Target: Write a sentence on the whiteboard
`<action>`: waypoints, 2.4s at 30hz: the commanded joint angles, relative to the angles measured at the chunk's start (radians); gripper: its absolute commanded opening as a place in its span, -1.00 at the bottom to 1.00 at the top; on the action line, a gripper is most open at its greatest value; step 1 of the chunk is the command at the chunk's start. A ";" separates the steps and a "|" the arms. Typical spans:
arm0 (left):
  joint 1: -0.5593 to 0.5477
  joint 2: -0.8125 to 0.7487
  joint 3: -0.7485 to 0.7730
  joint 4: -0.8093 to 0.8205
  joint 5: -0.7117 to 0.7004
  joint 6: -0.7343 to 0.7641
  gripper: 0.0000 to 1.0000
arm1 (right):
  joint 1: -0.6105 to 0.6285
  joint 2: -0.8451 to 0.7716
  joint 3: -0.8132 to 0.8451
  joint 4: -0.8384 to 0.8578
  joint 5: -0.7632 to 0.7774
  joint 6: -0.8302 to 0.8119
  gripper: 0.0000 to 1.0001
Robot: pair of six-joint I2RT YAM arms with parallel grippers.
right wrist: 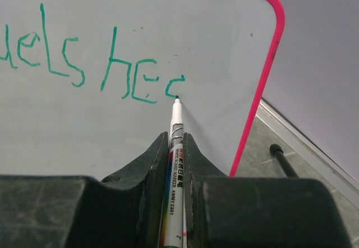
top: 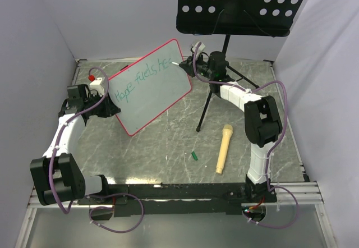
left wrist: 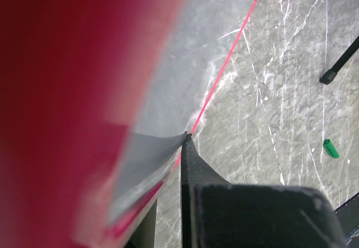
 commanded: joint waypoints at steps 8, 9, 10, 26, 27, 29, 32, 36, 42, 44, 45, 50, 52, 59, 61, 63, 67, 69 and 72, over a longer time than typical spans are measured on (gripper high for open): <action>-0.010 0.069 -0.069 -0.177 -0.408 0.206 -0.98 | -0.008 -0.013 0.032 0.063 0.014 0.018 -1.00; -0.010 0.071 -0.069 -0.179 -0.407 0.206 -0.98 | -0.008 -0.011 0.037 0.061 0.014 0.020 -1.00; -0.010 0.069 -0.067 -0.177 -0.408 0.206 -0.98 | -0.008 -0.011 0.040 0.060 0.011 0.017 -1.00; -0.012 0.074 -0.066 -0.180 -0.405 0.206 -0.98 | -0.007 0.000 0.070 0.060 0.015 0.035 -1.00; -0.010 0.074 -0.066 -0.180 -0.407 0.206 -0.98 | -0.007 0.001 0.073 0.058 0.017 0.037 -1.00; -0.012 0.074 -0.066 -0.182 -0.408 0.208 -0.98 | -0.005 0.007 0.077 0.057 0.015 0.037 -1.00; -0.012 0.075 -0.066 -0.180 -0.408 0.206 -0.98 | -0.007 0.010 0.080 0.060 0.014 0.043 -1.00; -0.012 0.077 -0.064 -0.180 -0.408 0.205 -0.98 | -0.005 0.024 0.101 0.037 0.012 0.044 -1.00; -0.012 0.077 -0.064 -0.179 -0.408 0.205 -0.98 | -0.005 0.038 0.115 0.012 0.009 0.041 -1.00; -0.010 0.075 -0.064 -0.179 -0.410 0.205 -0.98 | -0.007 0.035 0.107 0.014 0.006 0.038 -1.00; -0.010 0.075 -0.066 -0.179 -0.411 0.206 -0.98 | -0.007 0.033 0.103 0.015 0.006 0.038 -1.00; -0.010 0.077 -0.062 -0.179 -0.414 0.205 -0.98 | -0.007 0.026 0.075 0.020 0.000 0.029 -1.00; -0.010 0.078 -0.062 -0.179 -0.417 0.205 -0.98 | -0.005 0.020 0.060 0.025 -0.003 0.023 -1.00; -0.012 0.078 -0.062 -0.179 -0.420 0.202 -0.98 | -0.007 0.006 0.024 0.032 -0.003 0.014 -1.00; -0.010 0.078 -0.062 -0.179 -0.422 0.203 -0.98 | -0.008 0.001 0.017 0.037 -0.002 0.015 -1.00; -0.010 0.078 -0.061 -0.179 -0.420 0.203 -0.98 | -0.010 -0.002 0.011 0.038 0.003 0.014 -1.00; -0.012 0.078 -0.061 -0.179 -0.423 0.203 -0.98 | -0.011 -0.011 -0.002 0.040 0.006 0.007 -1.00; -0.010 0.078 -0.061 -0.179 -0.423 0.203 -0.98 | -0.014 -0.013 -0.005 0.041 0.011 0.004 -1.00; -0.012 0.081 -0.062 -0.177 -0.423 0.203 -0.98 | -0.018 -0.023 -0.014 0.045 0.018 0.004 -1.00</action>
